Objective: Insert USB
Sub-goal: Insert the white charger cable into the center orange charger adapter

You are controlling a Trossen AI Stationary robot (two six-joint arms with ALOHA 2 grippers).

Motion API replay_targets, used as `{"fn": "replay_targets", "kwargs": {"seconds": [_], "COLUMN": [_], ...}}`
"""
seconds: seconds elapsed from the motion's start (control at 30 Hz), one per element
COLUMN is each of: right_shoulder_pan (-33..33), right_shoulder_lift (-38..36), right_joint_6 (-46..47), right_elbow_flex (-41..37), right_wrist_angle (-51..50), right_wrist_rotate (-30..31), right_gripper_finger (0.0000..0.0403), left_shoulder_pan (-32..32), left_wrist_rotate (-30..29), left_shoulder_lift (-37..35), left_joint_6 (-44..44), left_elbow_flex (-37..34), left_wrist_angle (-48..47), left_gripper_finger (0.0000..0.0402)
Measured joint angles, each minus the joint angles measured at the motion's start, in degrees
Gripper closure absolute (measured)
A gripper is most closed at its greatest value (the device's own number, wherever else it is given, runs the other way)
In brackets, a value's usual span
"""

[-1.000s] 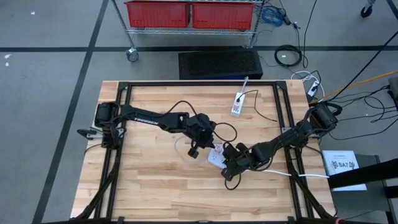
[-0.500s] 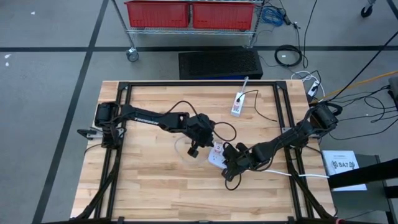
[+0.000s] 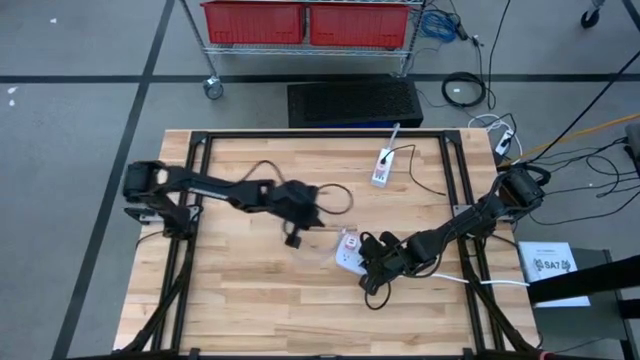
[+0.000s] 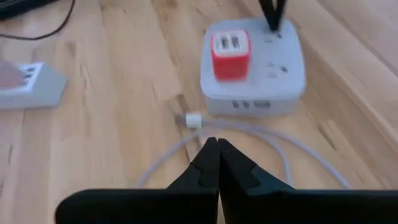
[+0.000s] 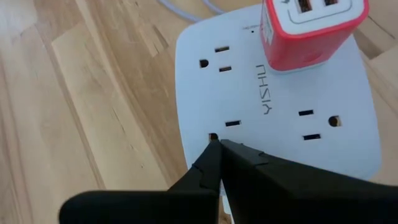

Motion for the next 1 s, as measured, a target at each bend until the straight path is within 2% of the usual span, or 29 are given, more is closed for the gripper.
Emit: {"fn": "replay_targets", "kwargs": {"seconds": [0.17,0.33,0.4,0.57,0.7,0.8,0.9,1.0], "right_shoulder_pan": [0.0,-0.3,-0.5,-0.6,-0.7,-0.7,-0.7,-0.7], "right_shoulder_lift": [0.0,0.0,0.0,0.0,0.0,0.0,0.0,0.0], "right_joint_6": [-0.3,-0.5,-0.5,-1.2,-1.8,-1.9,-2.0,-2.1], "right_elbow_flex": [0.0,0.0,0.0,0.0,0.0,0.0,0.0,0.0], "right_wrist_angle": [0.0,0.2,0.4,1.0,1.6,1.7,1.8,1.9], "right_wrist_rotate": [0.0,-0.6,-1.5,-1.6,-1.6,-1.5,-1.5,-1.3], "right_gripper_finger": [0.0402,0.0402,0.0402,0.0403,0.0403,0.0403,0.0403,0.0403], "left_shoulder_pan": [-1.8,-6.1,-7.8,-8.4,-8.2,-8.6,-8.7,-8.8], "left_wrist_rotate": [1.5,1.7,1.4,-5.2,-5.0,-5.7,-9.2,-10.2], "left_shoulder_lift": [-4.4,-3.0,-1.9,2.7,6.9,9.4,11.1,11.2], "left_joint_6": [0.1,2.5,3.5,3.4,1.5,2.1,3.3,5.4], "left_elbow_flex": [-12.1,-13.1,-12.5,-11.3,-9.7,-8.7,-7.3,-6.7], "left_wrist_angle": [3.3,4.6,6.6,10.0,10.2,10.2,9.4,8.4], "left_gripper_finger": [0.0401,0.0391,0.0372,0.0305,0.0252,0.0227,0.0229,0.0273]}}
